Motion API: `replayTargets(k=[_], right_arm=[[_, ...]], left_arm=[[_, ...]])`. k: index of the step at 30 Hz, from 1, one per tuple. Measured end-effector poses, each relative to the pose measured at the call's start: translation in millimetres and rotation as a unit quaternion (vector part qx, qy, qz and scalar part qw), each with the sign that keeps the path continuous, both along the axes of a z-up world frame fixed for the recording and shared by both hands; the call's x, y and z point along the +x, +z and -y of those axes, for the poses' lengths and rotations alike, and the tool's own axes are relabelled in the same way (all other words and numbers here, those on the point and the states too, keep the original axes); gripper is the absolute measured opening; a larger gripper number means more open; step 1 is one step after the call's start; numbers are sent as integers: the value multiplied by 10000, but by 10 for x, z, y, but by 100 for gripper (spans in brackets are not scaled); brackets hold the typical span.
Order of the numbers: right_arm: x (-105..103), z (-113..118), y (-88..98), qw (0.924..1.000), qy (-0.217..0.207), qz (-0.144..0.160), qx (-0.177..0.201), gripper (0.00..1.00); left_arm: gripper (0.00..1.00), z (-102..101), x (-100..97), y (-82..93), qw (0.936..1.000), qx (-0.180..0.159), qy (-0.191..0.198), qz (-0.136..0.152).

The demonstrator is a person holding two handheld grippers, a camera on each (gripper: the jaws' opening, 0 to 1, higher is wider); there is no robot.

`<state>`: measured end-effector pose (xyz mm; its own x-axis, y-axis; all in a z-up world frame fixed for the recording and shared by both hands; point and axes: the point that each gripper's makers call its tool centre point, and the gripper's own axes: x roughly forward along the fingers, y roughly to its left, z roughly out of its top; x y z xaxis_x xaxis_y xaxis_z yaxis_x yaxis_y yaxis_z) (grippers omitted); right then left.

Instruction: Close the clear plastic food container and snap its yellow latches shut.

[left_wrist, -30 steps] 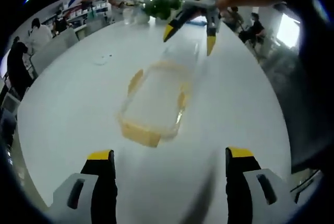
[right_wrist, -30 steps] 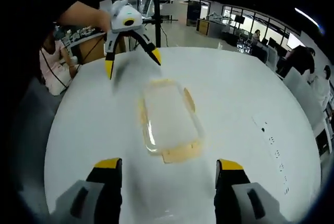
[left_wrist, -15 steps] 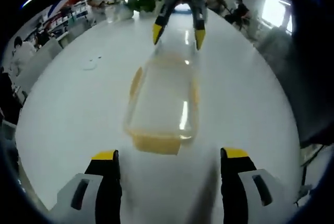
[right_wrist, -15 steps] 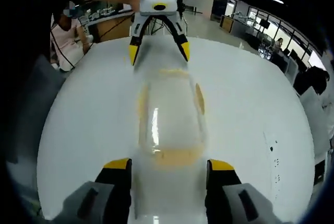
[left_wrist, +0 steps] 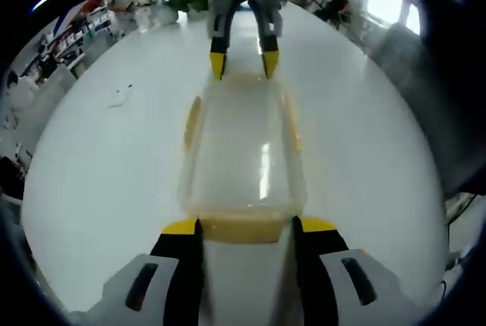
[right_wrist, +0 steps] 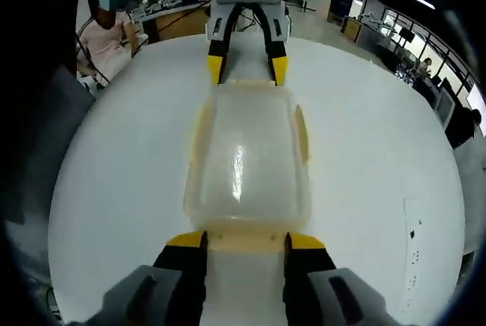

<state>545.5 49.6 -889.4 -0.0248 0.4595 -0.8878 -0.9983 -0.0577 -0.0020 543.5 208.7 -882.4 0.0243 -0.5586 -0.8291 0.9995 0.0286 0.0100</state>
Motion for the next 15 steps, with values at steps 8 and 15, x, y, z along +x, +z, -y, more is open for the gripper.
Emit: replayTargets(k=[8, 15], right_arm=[[9, -12, -10, 9999, -96, -10, -50, 37], [2, -19, -10, 10000, -39, -36, 44, 37]], left_arm=[[46, 16, 8, 7, 9999, 83, -122, 42], [36, 2, 174, 36, 9986, 222, -281, 383]])
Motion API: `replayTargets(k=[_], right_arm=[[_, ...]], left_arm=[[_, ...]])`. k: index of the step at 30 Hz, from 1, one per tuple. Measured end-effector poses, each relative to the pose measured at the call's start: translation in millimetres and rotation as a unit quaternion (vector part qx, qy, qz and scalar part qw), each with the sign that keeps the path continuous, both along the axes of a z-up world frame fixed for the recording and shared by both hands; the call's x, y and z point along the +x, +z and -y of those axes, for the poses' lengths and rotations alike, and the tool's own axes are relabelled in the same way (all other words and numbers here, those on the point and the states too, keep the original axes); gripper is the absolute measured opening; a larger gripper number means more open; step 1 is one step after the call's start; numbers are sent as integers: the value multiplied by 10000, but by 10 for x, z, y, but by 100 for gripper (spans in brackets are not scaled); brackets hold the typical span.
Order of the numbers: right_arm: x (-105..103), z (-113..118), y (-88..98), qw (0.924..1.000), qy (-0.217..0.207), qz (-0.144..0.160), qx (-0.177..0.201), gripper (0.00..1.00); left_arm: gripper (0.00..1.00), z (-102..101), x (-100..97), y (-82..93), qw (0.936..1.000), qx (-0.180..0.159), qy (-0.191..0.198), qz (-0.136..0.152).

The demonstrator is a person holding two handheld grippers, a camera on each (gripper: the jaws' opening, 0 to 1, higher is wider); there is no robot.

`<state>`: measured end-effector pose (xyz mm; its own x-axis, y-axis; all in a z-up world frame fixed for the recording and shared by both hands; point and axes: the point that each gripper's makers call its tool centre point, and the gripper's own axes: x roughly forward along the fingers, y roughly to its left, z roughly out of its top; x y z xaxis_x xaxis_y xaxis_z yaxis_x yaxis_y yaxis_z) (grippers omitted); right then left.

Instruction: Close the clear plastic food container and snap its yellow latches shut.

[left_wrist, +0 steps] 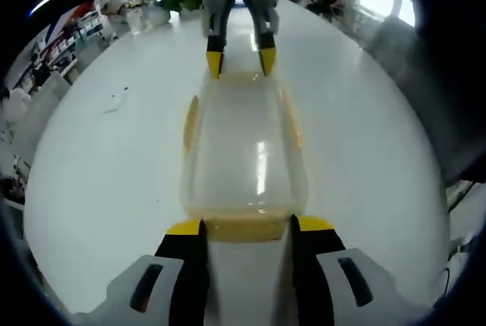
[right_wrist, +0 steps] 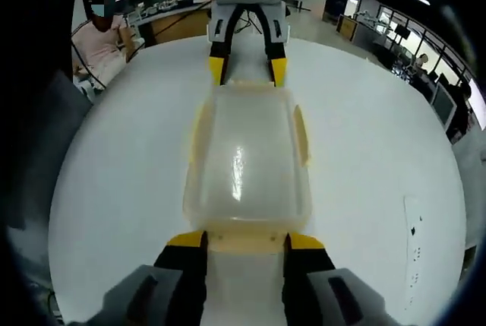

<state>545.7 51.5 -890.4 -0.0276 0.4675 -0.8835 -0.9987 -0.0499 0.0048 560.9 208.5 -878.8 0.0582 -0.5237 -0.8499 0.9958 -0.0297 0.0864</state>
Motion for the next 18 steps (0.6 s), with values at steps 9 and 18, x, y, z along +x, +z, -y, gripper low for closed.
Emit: replayTargets(k=[9, 18], right_arm=[[18, -18, -5, 9995, -6, 16, -325, 37], [36, -28, 8, 9991, -121, 75, -393, 35]], left_arm=[[37, 10, -100, -12, 9995, -20, 74, -310], [35, -11, -135, -3, 9991, 10, 222, -359]])
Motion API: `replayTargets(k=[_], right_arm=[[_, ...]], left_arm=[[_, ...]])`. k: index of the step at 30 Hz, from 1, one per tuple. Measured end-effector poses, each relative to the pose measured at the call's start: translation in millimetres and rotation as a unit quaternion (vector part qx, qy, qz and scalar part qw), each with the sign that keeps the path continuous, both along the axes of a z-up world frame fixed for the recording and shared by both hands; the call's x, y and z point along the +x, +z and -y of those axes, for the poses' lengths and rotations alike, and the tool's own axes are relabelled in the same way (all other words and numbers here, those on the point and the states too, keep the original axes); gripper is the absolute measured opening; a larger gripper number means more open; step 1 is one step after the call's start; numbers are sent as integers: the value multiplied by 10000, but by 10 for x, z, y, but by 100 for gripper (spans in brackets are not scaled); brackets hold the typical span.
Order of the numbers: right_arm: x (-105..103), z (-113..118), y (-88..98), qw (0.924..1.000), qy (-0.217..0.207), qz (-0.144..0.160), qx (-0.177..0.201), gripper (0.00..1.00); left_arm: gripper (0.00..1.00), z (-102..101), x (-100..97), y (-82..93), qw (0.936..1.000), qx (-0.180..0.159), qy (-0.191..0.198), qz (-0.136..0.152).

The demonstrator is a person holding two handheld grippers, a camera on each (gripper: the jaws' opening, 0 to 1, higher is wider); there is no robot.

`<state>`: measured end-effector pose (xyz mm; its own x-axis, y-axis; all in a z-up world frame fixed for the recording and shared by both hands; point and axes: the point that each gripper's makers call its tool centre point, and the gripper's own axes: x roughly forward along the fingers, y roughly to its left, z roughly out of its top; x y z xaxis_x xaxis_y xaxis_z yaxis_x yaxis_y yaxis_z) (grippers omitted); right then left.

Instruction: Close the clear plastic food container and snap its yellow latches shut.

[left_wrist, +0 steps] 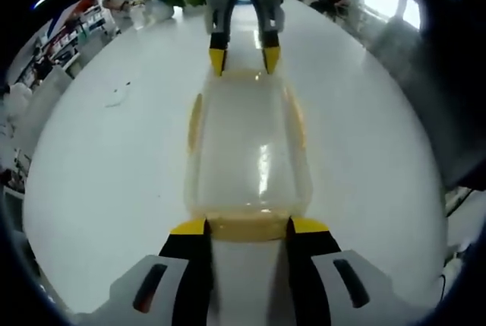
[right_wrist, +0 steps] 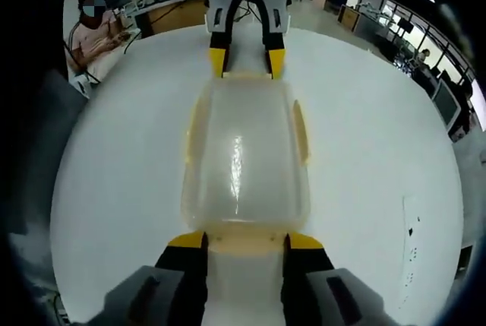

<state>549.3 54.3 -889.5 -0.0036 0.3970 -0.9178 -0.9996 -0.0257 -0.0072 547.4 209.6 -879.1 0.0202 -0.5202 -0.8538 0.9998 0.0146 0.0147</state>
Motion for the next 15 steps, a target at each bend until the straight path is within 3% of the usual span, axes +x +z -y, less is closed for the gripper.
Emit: replayTargets(k=[7, 15], right_arm=[[-30, 40, 65, 9999, 63, 46, -152, 35], [-78, 104, 404, 9998, 117, 130, -76, 35]], left_arm=[[35, 7, -36, 162, 9998, 156, 25, 76], [35, 61, -84, 451, 9996, 166, 96, 197]])
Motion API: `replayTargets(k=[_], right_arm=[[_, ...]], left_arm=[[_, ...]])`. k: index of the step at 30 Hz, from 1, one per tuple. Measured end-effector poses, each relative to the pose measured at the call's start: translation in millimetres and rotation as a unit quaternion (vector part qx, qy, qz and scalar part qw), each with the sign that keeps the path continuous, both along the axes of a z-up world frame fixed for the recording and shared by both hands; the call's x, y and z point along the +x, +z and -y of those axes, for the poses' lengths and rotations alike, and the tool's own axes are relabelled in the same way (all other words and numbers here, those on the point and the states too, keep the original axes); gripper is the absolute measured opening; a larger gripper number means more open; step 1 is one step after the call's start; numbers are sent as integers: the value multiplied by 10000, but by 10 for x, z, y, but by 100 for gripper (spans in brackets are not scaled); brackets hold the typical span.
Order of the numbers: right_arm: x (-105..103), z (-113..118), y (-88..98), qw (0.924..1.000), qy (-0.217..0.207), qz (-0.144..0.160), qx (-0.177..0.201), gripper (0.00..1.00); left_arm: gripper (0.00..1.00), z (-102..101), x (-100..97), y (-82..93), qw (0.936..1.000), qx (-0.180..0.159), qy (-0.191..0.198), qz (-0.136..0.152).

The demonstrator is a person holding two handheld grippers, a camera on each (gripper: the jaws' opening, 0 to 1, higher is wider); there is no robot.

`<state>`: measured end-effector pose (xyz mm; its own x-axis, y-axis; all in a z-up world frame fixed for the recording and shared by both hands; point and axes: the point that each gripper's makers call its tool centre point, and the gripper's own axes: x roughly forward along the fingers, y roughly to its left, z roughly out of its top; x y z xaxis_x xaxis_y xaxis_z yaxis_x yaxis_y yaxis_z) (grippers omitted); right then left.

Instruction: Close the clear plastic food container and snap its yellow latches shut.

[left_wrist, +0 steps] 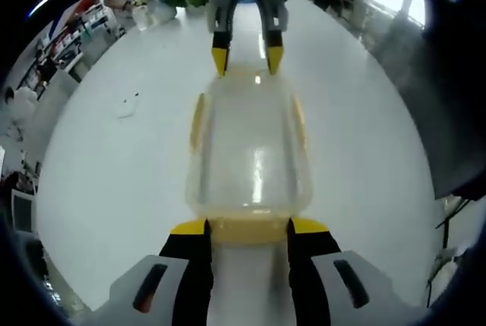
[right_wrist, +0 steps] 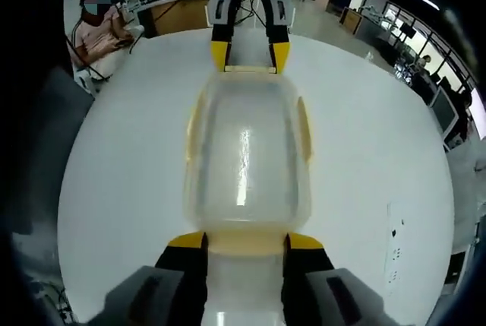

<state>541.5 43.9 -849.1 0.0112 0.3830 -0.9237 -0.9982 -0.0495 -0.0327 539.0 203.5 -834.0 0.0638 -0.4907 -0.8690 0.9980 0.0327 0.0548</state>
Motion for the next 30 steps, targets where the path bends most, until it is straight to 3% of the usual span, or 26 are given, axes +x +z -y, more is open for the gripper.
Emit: replayTargets(k=[7, 11, 30], right_arm=[[-29, 127, 331, 9998, 1, 183, 18, 35], [-41, 177, 439, 9997, -14, 251, 63, 35], [66, 244, 430, 9994, 13, 220, 282, 35]], left_arm=[[35, 113, -29, 291, 9998, -142, 72, 83], [35, 164, -33, 373, 9998, -112, 58, 171], [35, 225, 119, 391, 9996, 105, 92, 234]])
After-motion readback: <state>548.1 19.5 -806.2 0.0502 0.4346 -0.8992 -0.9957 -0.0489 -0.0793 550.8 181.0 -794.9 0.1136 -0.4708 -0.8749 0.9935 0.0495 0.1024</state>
